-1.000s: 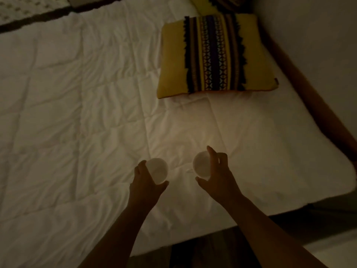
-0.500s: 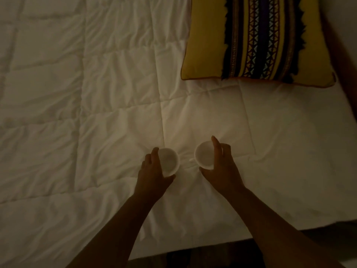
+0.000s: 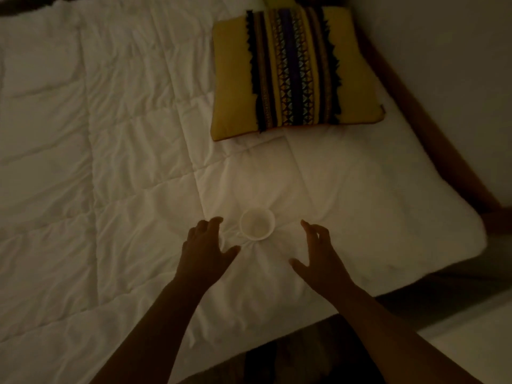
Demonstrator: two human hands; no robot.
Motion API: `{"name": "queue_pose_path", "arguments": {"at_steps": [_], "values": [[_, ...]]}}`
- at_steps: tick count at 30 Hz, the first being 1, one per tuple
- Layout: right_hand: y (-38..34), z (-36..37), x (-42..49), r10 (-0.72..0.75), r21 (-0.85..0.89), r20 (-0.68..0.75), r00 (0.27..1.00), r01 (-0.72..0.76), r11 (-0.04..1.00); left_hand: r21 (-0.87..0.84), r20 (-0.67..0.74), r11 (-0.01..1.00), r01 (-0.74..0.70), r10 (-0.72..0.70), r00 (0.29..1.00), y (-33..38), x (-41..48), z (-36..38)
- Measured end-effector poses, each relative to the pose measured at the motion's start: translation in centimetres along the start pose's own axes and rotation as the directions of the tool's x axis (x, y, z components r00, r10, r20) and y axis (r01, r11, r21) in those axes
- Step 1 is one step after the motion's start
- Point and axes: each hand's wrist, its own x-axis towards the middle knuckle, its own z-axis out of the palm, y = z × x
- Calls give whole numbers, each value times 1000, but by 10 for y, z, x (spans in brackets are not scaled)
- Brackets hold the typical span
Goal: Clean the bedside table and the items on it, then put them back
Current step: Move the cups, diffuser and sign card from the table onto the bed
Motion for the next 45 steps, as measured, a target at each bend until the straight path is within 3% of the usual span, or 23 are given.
{"name": "queue_pose_path", "arguments": {"at_steps": [3, 6, 11, 16, 17, 20, 21, 23, 25, 27, 31, 34, 37, 39, 45], "values": [[24, -31, -33, 64, 107, -9, 998, -62, 992, 2, 68, 994, -106, 105, 992, 47, -9, 8], [59, -58, -73, 148, 177, -56, 987, -136, 975, -41, 221, 982, -184, 188, 957, 110, -24, 36], [140, -91, -159, 372, 273, -132, 919, -327, 905, -9, 490, 902, -432, 381, 784, 223, -65, 114], [214, -103, -238, 525, 317, -148, 838, -463, 828, 3, 661, 840, -542, 405, 632, 299, -104, 185], [250, -108, -281, 599, 373, -177, 781, -510, 775, 0, 706, 789, -614, 435, 559, 337, -131, 221], [273, -118, -307, 676, 408, -184, 713, -570, 713, 10, 744, 756, -654, 432, 510, 361, -144, 245], [291, -118, -338, 739, 485, -195, 645, -591, 644, 9, 774, 684, -730, 457, 437, 383, -165, 271], [315, -116, -374, 795, 563, -226, 563, -591, 578, 9, 801, 598, -801, 476, 364, 408, -190, 300], [343, -112, -411, 851, 627, -248, 464, -592, 506, -46, 821, 535, -844, 501, 273, 436, -218, 332], [370, -112, -442, 887, 690, -272, 374, -567, 451, -89, 818, 505, -859, 529, 226, 461, -243, 359], [421, -117, -483, 924, 732, -313, 221, -563, 383, -128, 776, 520, -844, 582, 241, 501, -279, 409], [449, -129, -490, 914, 697, -385, 127, -609, 379, -130, 739, 591, -796, 593, 320, 518, -290, 437], [476, -135, -490, 901, 664, -429, 62, -655, 362, -155, 675, 589, -793, 649, 350, 530, -300, 470], [490, -134, -484, 885, 664, -462, 54, -641, 385, -191, 626, 580, -792, 693, 357, 538, -303, 489], [519, -131, -465, 855, 595, -496, 152, -658, 462, -370, 553, 537, -758, 783, 285, 557, -308, 517]]}}
